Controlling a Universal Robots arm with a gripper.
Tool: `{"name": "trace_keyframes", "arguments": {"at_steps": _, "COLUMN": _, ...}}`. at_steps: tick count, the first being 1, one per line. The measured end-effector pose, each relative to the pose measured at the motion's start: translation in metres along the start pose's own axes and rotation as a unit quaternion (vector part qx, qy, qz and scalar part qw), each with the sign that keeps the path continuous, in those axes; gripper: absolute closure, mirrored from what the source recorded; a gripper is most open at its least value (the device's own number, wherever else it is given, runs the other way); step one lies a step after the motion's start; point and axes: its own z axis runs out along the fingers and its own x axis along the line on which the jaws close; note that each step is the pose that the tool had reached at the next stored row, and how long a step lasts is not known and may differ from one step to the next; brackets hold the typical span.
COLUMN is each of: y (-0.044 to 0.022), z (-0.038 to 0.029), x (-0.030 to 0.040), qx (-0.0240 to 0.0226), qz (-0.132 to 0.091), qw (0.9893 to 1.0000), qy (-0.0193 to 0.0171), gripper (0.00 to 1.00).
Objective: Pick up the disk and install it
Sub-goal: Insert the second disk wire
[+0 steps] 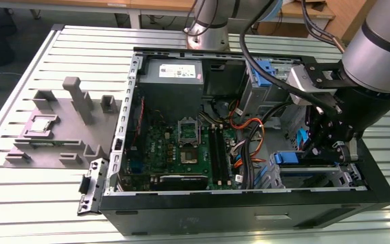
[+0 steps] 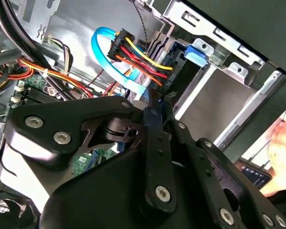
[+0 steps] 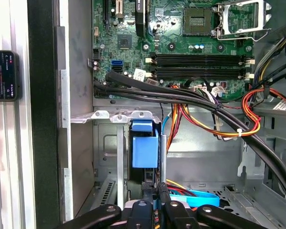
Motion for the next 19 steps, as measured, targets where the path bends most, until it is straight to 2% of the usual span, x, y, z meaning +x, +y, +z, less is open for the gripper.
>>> {"name": "trace_keyframes", "arguments": {"at_steps": 7, "y": 0.0, "z": -0.0004, "x": 0.0002, "qx": 0.0, "qz": 0.0, "qw": 1.0, "qy": -0.0006, "gripper": 0.83}}
{"name": "trace_keyframes", "arguments": {"at_steps": 8, "y": -0.0002, "z": -0.0018, "x": 0.0002, "qx": 0.0, "qz": 0.0, "qw": 1.0, "qy": -0.0009, "gripper": 0.76}}
{"name": "trace_keyframes", "arguments": {"at_steps": 15, "y": -0.0012, "z": -0.0159, "x": 0.0002, "qx": -0.0014, "qz": 0.0, "qw": 1.0, "qy": -0.0007, "gripper": 0.76}}
{"name": "trace_keyframes", "arguments": {"at_steps": 17, "y": -0.0013, "z": -0.0179, "x": 0.0002, "qx": -0.0017, "qz": 0.0, "qw": 1.0, "qy": -0.0007, "gripper": 0.76}}
{"name": "trace_keyframes", "arguments": {"at_steps": 18, "y": -0.0013, "z": -0.0178, "x": 0.0002, "qx": -0.0018, "qz": 0.0, "qw": 1.0, "qy": -0.0008, "gripper": 0.78}}
{"name": "trace_keyframes", "arguments": {"at_steps": 19, "y": -0.0013, "z": -0.0178, "x": 0.0002, "qx": -0.0018, "qz": 0.0, "qw": 1.0, "qy": -0.0008, "gripper": 0.84}}
